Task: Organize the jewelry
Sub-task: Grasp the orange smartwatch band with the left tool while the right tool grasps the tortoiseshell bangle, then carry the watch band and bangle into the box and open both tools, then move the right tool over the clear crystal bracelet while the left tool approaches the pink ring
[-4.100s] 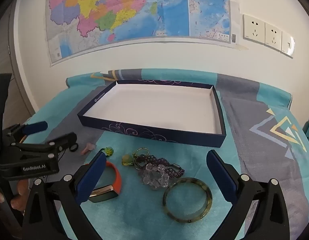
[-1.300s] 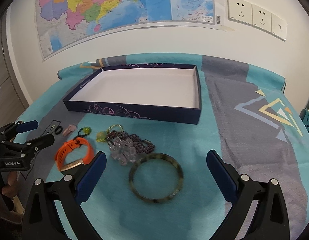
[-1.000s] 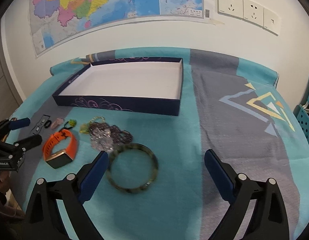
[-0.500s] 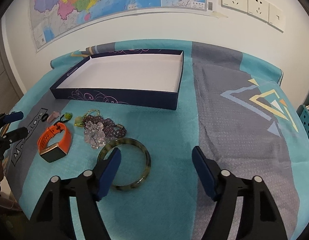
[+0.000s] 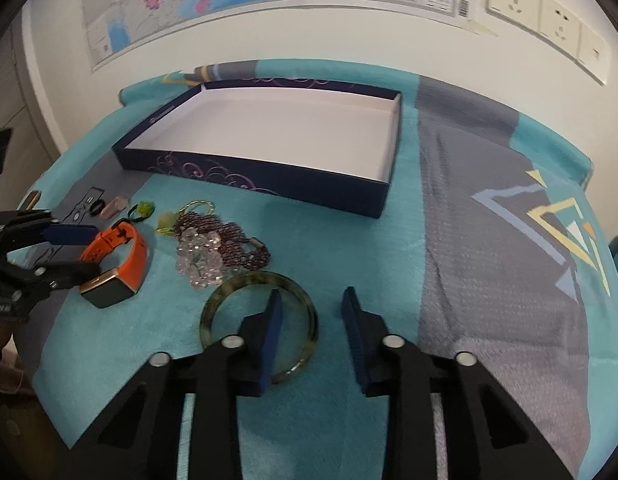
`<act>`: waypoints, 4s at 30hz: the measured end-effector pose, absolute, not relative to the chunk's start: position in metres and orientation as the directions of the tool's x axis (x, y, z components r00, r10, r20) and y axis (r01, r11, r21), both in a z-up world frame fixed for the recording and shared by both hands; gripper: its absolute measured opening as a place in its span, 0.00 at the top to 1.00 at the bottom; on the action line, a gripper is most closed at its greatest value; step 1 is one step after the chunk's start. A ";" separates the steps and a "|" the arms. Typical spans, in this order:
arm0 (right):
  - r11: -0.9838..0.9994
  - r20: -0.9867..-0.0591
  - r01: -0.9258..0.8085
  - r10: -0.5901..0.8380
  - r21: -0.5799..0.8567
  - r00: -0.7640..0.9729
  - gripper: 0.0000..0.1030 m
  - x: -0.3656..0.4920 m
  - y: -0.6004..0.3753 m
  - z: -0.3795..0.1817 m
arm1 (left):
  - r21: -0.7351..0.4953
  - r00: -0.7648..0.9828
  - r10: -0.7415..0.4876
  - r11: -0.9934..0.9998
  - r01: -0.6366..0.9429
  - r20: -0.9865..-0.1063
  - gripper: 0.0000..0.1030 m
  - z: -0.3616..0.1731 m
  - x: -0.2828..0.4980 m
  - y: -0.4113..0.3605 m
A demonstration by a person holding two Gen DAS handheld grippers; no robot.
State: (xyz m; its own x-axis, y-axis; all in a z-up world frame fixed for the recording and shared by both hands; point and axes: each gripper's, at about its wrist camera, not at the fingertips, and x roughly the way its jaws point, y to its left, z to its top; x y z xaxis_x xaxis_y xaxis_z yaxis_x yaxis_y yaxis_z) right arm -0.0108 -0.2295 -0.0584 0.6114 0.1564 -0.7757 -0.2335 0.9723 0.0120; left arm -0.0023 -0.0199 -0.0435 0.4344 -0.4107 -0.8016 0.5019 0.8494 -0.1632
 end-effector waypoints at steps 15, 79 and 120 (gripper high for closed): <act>0.962 -0.743 -0.256 0.242 0.099 0.624 0.95 -0.016 -0.243 -0.037 | -0.131 0.413 -0.413 0.818 0.561 -0.812 0.91 -0.031 -0.004 -0.026; 0.881 -0.741 -0.472 0.346 0.045 0.575 0.62 0.017 -0.195 -0.017 | 0.152 0.684 -0.369 0.805 0.574 -0.630 0.46 0.025 0.064 -0.037; 0.848 -0.715 -0.494 0.466 0.192 0.521 0.51 -0.026 -0.196 -0.033 | 0.002 0.574 -0.398 0.820 0.572 -0.716 0.46 -0.029 -0.010 -0.025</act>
